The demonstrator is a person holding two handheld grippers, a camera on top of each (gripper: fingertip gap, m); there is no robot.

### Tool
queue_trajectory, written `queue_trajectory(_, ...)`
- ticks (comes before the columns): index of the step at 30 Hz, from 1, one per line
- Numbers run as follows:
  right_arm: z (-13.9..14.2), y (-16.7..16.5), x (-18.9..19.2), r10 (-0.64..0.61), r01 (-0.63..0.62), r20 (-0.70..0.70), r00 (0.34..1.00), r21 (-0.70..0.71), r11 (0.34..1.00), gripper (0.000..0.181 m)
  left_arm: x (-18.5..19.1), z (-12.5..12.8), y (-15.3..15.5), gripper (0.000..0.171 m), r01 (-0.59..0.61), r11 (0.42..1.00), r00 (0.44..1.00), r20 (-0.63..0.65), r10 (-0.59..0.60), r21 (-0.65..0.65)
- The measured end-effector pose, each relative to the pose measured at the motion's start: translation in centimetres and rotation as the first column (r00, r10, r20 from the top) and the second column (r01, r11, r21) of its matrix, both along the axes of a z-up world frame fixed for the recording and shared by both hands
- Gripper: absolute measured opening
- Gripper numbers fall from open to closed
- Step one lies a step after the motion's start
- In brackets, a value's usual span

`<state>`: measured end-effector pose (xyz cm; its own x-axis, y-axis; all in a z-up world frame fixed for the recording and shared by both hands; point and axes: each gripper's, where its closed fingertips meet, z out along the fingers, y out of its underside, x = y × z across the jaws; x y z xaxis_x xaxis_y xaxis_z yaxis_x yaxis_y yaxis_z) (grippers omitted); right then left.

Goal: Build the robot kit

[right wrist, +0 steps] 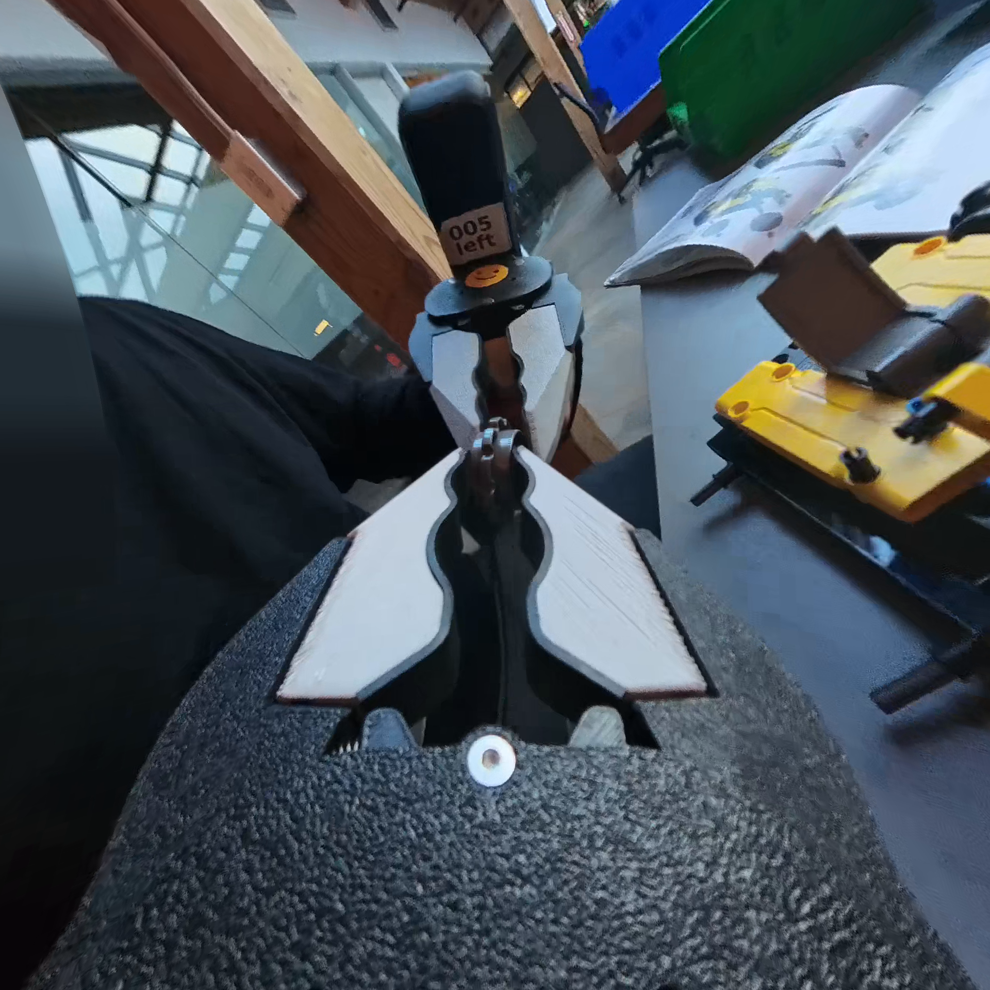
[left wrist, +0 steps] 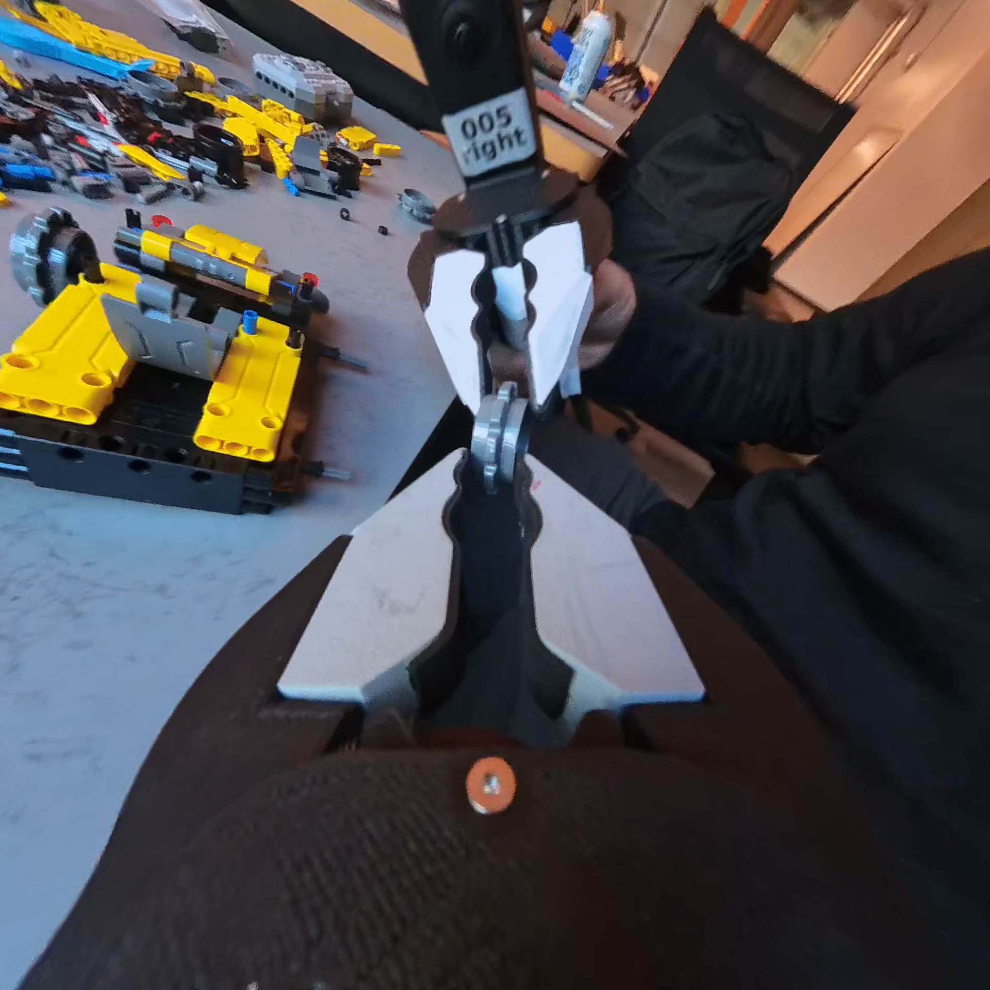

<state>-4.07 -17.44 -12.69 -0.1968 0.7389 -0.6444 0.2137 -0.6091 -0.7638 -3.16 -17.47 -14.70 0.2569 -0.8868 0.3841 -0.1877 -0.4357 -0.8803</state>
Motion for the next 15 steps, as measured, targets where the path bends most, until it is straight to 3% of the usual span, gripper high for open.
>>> queue_trajectory(3, -1.0, 0.2, 0.4, -0.004, -0.012, 0.121, 0.993, 0.133, 0.991, 0.016, -0.6, -1.0, 0.8, 0.012, -0.045, 0.995, 0.995, -0.079, 0.052, 0.085)
queue_trajectory(6, -0.6, 3.2, 2.4, -0.143, 0.049, 0.228, 0.963, 0.374, 0.926, 0.041, -1.6, -2.1, 1.9, 0.012, -0.071, 0.963, 0.973, -0.195, 0.125, 0.262)
queue_trajectory(9, -0.3, 7.0, 3.7, -0.329, 0.062, 0.31, 0.892, 0.638, 0.767, 0.071, -1.9, -2.9, 2.4, 0.012, -0.046, 0.909, 0.94, -0.291, 0.18, 0.414)
queue_trajectory(12, -1.2, 8.0, 2.8, -0.373, -0.121, 0.399, 0.838, 0.801, 0.586, 0.077, -1.6, -3.1, 2.2, 0.011, -0.031, 0.884, 0.938, -0.292, 0.187, 0.466)
queue_trajectory(15, -3.2, 8.9, 1.4, -0.359, -0.33, 0.489, 0.795, 0.845, 0.421, 0.076, -1.6, -3.5, 2.2, 0.011, -0.057, 0.899, 0.943, -0.273, 0.192, 0.435)
